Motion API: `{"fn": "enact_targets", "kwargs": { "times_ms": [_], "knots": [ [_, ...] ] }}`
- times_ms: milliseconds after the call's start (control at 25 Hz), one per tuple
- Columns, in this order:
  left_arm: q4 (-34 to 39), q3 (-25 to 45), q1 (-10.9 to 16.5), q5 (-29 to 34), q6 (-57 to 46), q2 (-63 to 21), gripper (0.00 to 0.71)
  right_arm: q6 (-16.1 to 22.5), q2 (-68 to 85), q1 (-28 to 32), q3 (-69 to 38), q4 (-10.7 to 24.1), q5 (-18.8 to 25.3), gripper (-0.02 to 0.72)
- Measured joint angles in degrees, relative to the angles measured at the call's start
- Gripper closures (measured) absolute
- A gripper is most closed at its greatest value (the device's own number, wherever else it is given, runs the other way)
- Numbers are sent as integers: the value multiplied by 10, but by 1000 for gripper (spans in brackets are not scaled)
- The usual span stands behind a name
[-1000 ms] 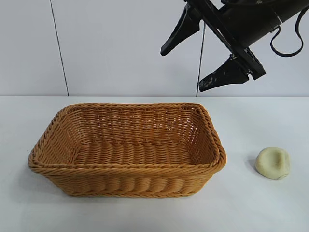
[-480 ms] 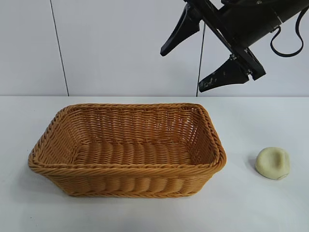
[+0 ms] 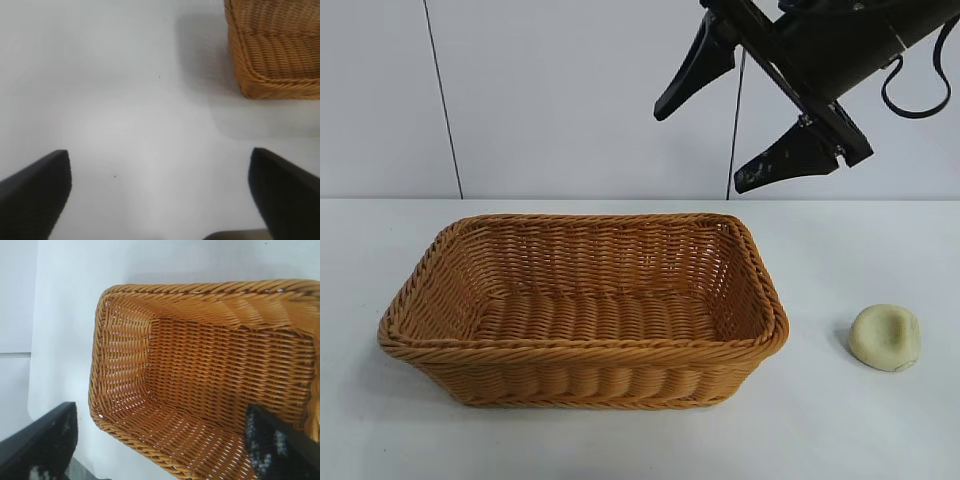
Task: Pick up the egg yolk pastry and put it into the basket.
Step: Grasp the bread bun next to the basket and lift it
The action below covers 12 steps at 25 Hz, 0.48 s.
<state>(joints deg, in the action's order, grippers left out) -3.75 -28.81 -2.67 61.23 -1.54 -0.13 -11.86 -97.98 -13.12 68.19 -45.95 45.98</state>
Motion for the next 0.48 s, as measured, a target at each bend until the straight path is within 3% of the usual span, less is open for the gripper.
{"fn": "enact_targets", "kwargs": {
  "times_ms": [200,480],
  "knots": [
    [0,0,0,-2,0,0,18,54,0,8,0,100,13,59],
    [0,0,0,-2,0,-1,18,163,0,8,0,326,28,59]
  ]
}}
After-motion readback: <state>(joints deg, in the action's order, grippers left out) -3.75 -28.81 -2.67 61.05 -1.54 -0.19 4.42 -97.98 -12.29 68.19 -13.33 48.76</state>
